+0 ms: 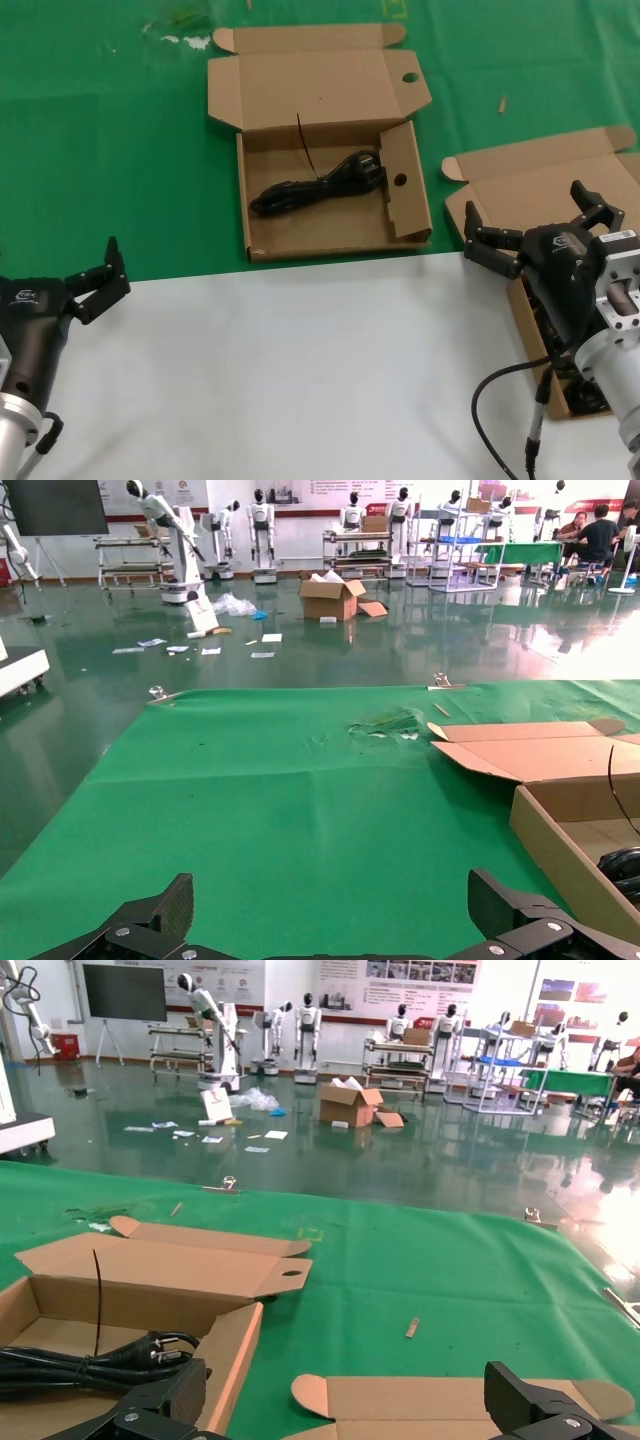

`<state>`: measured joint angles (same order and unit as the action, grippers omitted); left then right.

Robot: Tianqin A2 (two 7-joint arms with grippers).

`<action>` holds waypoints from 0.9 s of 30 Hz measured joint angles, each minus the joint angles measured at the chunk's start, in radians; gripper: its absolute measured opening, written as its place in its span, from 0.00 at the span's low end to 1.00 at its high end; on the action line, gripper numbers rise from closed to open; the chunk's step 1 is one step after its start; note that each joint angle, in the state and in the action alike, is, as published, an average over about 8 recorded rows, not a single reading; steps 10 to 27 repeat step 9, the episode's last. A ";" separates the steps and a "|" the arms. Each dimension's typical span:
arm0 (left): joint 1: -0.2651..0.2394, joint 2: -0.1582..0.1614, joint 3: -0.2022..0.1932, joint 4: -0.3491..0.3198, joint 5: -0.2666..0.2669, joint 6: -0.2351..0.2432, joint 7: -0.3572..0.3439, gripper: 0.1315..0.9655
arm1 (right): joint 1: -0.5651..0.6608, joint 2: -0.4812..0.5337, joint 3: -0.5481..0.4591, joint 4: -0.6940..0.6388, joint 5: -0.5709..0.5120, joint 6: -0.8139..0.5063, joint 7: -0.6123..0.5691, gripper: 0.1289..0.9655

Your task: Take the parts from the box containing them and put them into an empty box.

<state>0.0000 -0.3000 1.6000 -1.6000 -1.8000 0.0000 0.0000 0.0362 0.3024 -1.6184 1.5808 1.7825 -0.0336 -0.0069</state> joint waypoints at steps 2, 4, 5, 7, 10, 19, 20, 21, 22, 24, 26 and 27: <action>0.000 0.000 0.000 0.000 0.000 0.000 0.000 1.00 | 0.000 0.000 0.000 0.000 0.000 0.000 0.000 1.00; 0.000 0.000 0.000 0.000 0.000 0.000 0.000 1.00 | 0.000 0.000 0.000 0.000 0.000 0.000 0.000 1.00; 0.000 0.000 0.000 0.000 0.000 0.000 0.000 1.00 | 0.000 0.000 0.000 0.000 0.000 0.000 0.000 1.00; 0.000 0.000 0.000 0.000 0.000 0.000 0.000 1.00 | 0.000 0.000 0.000 0.000 0.000 0.000 0.000 1.00; 0.000 0.000 0.000 0.000 0.000 0.000 0.000 1.00 | 0.000 0.000 0.000 0.000 0.000 0.000 0.000 1.00; 0.000 0.000 0.000 0.000 0.000 0.000 0.000 1.00 | 0.000 0.000 0.000 0.000 0.000 0.000 0.000 1.00; 0.000 0.000 0.000 0.000 0.000 0.000 0.000 1.00 | 0.000 0.000 0.000 0.000 0.000 0.000 0.000 1.00; 0.000 0.000 0.000 0.000 0.000 0.000 0.000 1.00 | 0.000 0.000 0.000 0.000 0.000 0.000 0.000 1.00; 0.000 0.000 0.000 0.000 0.000 0.000 0.000 1.00 | 0.000 0.000 0.000 0.000 0.000 0.000 0.000 1.00; 0.000 0.000 0.000 0.000 0.000 0.000 0.000 1.00 | 0.000 0.000 0.000 0.000 0.000 0.000 0.000 1.00; 0.000 0.000 0.000 0.000 0.000 0.000 0.000 1.00 | 0.000 0.000 0.000 0.000 0.000 0.000 0.000 1.00; 0.000 0.000 0.000 0.000 0.000 0.000 0.000 1.00 | 0.000 0.000 0.000 0.000 0.000 0.000 0.000 1.00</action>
